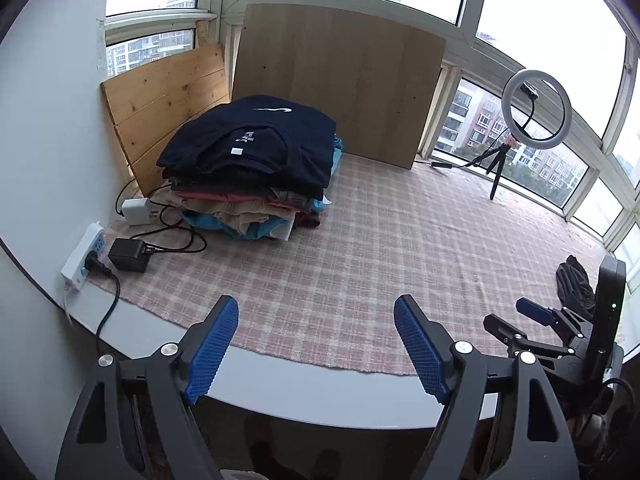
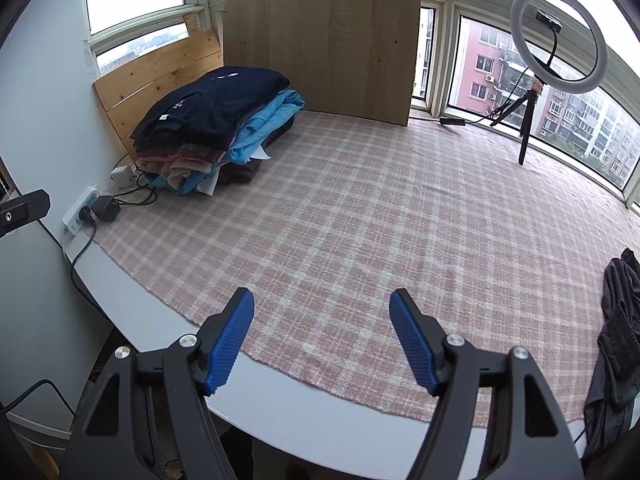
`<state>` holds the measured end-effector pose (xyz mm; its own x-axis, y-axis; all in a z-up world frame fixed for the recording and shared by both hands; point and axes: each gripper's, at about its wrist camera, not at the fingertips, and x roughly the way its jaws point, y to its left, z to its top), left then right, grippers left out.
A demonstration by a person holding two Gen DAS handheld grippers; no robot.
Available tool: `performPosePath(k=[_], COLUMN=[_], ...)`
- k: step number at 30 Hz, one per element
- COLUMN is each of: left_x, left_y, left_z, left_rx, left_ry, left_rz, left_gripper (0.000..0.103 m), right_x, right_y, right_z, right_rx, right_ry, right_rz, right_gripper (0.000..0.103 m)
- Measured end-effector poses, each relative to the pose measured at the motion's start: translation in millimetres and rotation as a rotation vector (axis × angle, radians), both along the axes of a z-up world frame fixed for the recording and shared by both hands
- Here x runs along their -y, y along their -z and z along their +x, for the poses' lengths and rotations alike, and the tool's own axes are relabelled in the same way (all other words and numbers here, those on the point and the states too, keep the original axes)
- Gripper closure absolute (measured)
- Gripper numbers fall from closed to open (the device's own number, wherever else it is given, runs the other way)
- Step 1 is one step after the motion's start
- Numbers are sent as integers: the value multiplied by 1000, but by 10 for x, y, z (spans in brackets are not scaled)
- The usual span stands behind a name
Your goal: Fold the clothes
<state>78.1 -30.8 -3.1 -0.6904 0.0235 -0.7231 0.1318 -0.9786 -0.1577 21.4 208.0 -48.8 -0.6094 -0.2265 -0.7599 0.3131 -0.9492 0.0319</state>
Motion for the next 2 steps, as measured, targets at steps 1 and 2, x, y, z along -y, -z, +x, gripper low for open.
performPosePath(k=[1,2], left_x=[-7,-27], left_y=[-13,-31], left_z=[6,12], left_rx=[-6,-12], left_ry=[3,8], left_rz=[1,-8], left_gripper=[24,24], right_x=[-2,-4], right_y=[1,2], right_z=[-2,-4], right_rx=[0,0], right_ry=[1,1], right_rz=[1,1], right_gripper=[34,34])
